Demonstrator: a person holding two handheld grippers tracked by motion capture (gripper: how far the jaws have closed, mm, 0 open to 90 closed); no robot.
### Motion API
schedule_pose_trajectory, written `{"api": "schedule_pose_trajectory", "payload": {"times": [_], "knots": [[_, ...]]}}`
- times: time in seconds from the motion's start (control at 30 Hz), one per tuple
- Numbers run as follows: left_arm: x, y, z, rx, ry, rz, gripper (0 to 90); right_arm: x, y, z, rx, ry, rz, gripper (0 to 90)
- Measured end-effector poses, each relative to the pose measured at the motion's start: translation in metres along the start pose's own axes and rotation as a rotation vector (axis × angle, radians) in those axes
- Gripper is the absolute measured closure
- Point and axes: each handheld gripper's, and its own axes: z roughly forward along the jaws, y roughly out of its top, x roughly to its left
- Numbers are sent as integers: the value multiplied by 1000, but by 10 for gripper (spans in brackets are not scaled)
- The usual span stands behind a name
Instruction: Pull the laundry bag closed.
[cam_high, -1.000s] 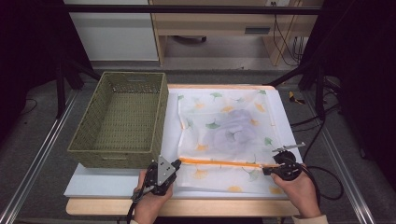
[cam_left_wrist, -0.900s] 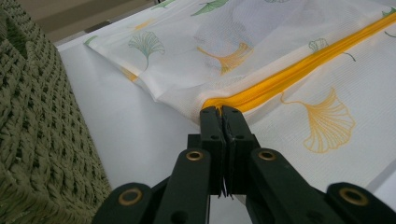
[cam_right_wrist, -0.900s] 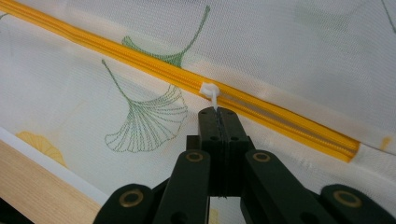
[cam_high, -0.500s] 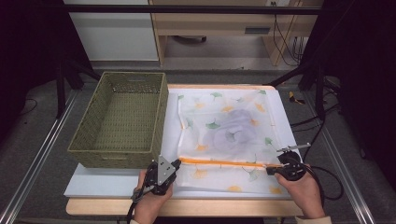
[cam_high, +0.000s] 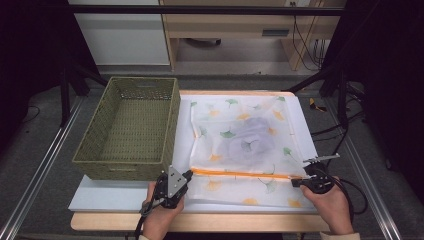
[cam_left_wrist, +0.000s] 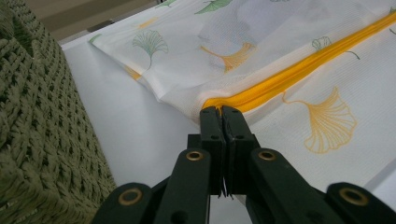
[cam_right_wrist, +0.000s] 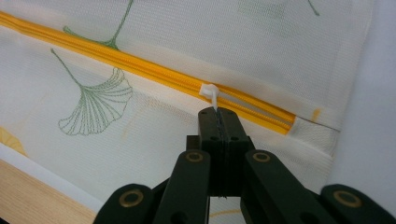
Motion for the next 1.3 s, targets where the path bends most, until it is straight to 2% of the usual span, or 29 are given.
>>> {"api": "schedule_pose_trajectory", "payload": {"times": [0.07, 0.33, 0.73, 0.83, 0.93, 1.0, 1.03, 1.1, 1.17, 1.3], "knots": [[0, 0, 0, -4, 0, -4, 882, 0, 0, 0, 3, -11, 4, 900], [-1, 1, 0, -6, -3, 1, 882, -6, -2, -2, -2, 3, 13, 900], [-3, 1, 0, -7, -6, 3, 882, -7, -2, -3, -3, -1, 14, 900], [-2, 1, 0, -11, -2, 19, 882, -7, -2, -4, -3, 1, 18, 900], [-2, 0, 0, -3, -5, 5, 882, -9, -3, -4, 5, -25, 22, 900], [-2, 0, 1, -10, 0, 19, 882, -11, -4, -5, -2, -10, 32, 900], [-3, 0, 1, 0, -8, 6, 882, -11, -4, -5, -2, -13, 31, 900], [-3, 0, 3, -7, -5, 16, 882, -11, -4, -5, -1, -20, 27, 900], [-3, 0, 2, 2, -11, 2, 882, -12, -4, -5, -3, -17, 24, 900], [-3, 0, 2, -7, -9, 14, 882, -13, -4, -6, -12, -15, 29, 900]]}}
